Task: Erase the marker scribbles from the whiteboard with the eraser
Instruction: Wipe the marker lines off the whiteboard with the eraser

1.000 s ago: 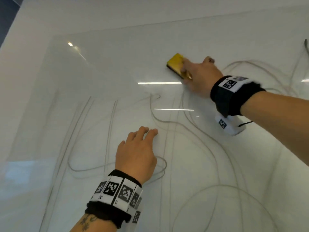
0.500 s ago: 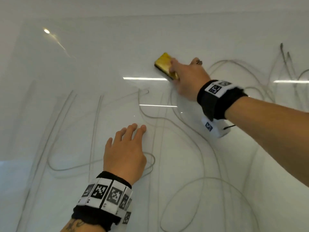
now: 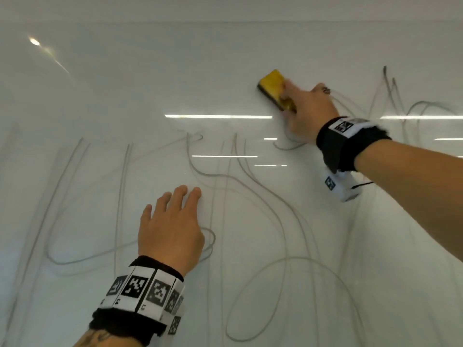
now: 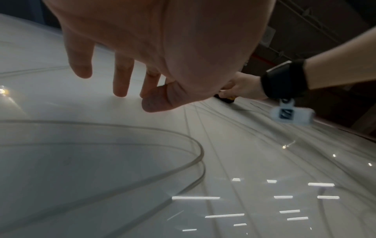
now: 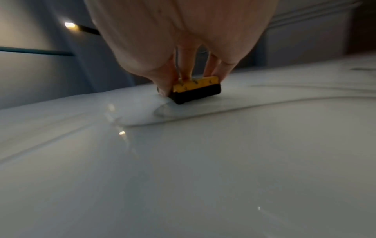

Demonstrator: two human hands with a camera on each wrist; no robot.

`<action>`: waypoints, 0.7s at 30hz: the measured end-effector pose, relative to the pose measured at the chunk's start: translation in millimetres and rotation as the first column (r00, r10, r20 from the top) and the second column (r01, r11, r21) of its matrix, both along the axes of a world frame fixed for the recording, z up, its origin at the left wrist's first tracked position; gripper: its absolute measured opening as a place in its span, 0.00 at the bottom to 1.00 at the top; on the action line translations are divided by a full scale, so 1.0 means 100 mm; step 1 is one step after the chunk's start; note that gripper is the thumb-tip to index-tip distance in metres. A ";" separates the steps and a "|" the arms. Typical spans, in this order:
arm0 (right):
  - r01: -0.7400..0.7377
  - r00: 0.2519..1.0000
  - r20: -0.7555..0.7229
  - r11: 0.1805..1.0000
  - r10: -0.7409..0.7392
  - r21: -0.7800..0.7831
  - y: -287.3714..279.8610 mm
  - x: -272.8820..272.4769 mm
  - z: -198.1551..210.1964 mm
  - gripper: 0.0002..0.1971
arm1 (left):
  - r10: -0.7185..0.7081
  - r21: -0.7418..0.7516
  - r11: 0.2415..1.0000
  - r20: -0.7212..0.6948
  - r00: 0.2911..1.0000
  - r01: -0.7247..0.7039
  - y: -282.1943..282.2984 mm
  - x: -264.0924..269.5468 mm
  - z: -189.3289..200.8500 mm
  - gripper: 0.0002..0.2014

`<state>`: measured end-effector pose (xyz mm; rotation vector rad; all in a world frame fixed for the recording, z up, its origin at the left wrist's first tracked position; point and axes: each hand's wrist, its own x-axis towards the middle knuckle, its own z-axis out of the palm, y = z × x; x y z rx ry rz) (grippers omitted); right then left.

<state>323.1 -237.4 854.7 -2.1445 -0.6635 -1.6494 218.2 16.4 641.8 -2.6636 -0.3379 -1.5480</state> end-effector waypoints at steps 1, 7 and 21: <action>-0.048 0.999 0.012 0.994 0.050 -0.097 0.02 0.00 -0.14 0.29 | -0.005 -0.018 1.000 0.004 1.000 0.005 -0.01 0.02 -0.01 0.37; 0.088 0.992 0.093 0.994 -0.082 -0.068 -0.77 0.17 0.13 0.26 | -0.043 -0.069 0.997 0.002 0.999 0.043 -0.06 0.06 -0.07 0.38; -0.027 0.996 0.069 0.917 0.060 -0.398 -1.04 0.30 -0.01 0.25 | -0.363 0.354 0.880 0.067 0.929 0.318 -2.51 0.52 0.13 0.29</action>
